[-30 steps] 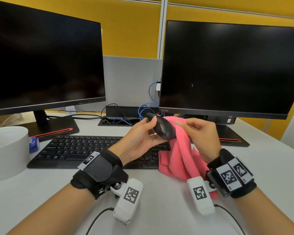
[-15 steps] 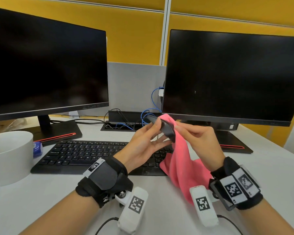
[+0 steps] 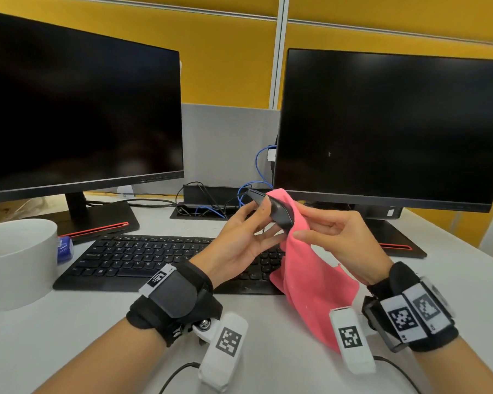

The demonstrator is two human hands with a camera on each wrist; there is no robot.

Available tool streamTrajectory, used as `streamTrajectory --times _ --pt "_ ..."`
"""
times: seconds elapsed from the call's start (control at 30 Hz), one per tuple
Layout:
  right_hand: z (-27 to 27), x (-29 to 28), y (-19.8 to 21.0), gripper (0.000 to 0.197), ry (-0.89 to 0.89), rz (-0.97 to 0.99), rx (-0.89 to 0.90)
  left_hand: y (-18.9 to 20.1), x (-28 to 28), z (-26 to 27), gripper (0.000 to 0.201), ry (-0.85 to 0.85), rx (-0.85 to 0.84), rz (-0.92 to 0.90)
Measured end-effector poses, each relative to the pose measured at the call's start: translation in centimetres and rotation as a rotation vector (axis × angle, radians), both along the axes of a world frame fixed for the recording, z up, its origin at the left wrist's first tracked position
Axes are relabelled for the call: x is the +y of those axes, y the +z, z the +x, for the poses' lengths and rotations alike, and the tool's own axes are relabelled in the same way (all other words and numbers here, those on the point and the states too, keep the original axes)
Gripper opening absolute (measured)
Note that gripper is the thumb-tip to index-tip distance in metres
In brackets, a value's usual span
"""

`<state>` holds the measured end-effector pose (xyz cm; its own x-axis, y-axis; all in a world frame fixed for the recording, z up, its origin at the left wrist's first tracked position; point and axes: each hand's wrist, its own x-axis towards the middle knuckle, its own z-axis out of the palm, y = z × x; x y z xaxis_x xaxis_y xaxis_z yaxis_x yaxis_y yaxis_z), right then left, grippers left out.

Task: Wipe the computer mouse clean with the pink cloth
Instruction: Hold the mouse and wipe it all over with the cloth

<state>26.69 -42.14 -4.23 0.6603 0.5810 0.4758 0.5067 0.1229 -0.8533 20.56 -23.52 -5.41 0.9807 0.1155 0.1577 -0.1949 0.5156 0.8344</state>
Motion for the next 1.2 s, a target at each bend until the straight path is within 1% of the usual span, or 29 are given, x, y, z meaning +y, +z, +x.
streamTrajectory --times 0.1,0.23,0.33,0.4,0.47,0.53,0.57,0.67,0.73,0.83,0.93,1.0,1.1,1.2 --pt "-0.4 0.5 -0.1 0.05 -0.041 0.046 -0.007 -0.3 -0.2 0.1 0.062 0.001 -0.028 0.033" --pt "-0.6 0.9 -0.4 0.042 -0.106 0.047 -0.044 -0.9 -0.6 0.0 0.049 -0.004 -0.092 0.171" --pt "-0.1 1.0 -0.6 0.031 -0.214 0.104 -0.037 -0.7 -0.5 -0.2 0.04 -0.055 -0.097 0.253" --pt "0.4 0.7 -0.6 0.022 -0.296 0.135 -0.044 -0.5 -0.5 -0.2 0.036 -0.086 -0.087 0.265" --pt "0.6 0.4 -0.5 0.015 -0.34 0.2 0.014 -0.4 -0.4 0.1 0.035 -0.098 -0.085 0.233" --pt "0.7 0.1 -0.4 0.009 -0.383 0.279 0.074 -0.3 -0.2 0.2 0.04 -0.109 -0.068 0.157" --pt "0.7 0.0 -0.3 0.01 -0.403 0.301 0.094 -0.2 0.0 0.2 0.043 -0.117 -0.052 0.111" --pt "0.7 -0.1 -0.1 0.023 -0.396 0.316 0.157 -0.4 0.5 0.5 0.047 -0.154 -0.021 0.032" --pt "0.6 -0.1 0.1 0.024 -0.388 0.345 0.165 -0.5 0.6 0.6 0.046 -0.16 0.004 -0.002" --pt "0.1 0.1 0.4 0.019 -0.416 0.379 0.077 -0.5 0.5 0.4 0.046 -0.217 -0.002 -0.028" --pt "-0.5 -0.1 0.7 0.012 -0.44 0.373 -0.038 -0.3 0.4 0.0 0.046 -0.277 -0.018 -0.047" --pt "-0.7 -0.2 0.8 0.012 -0.481 0.374 -0.125 -0.2 0.4 -0.1 0.049 -0.321 -0.027 -0.074" --pt "-0.8 -0.3 1.0 0.01 -0.524 0.363 -0.255 -0.1 0.2 -0.2 0.047 -0.303 -0.017 -0.063" --pt "-0.8 -0.4 1.1 0.011 -0.527 0.355 -0.29 0.1 -0.1 -0.4 0.048 -0.261 0.02 -0.066"
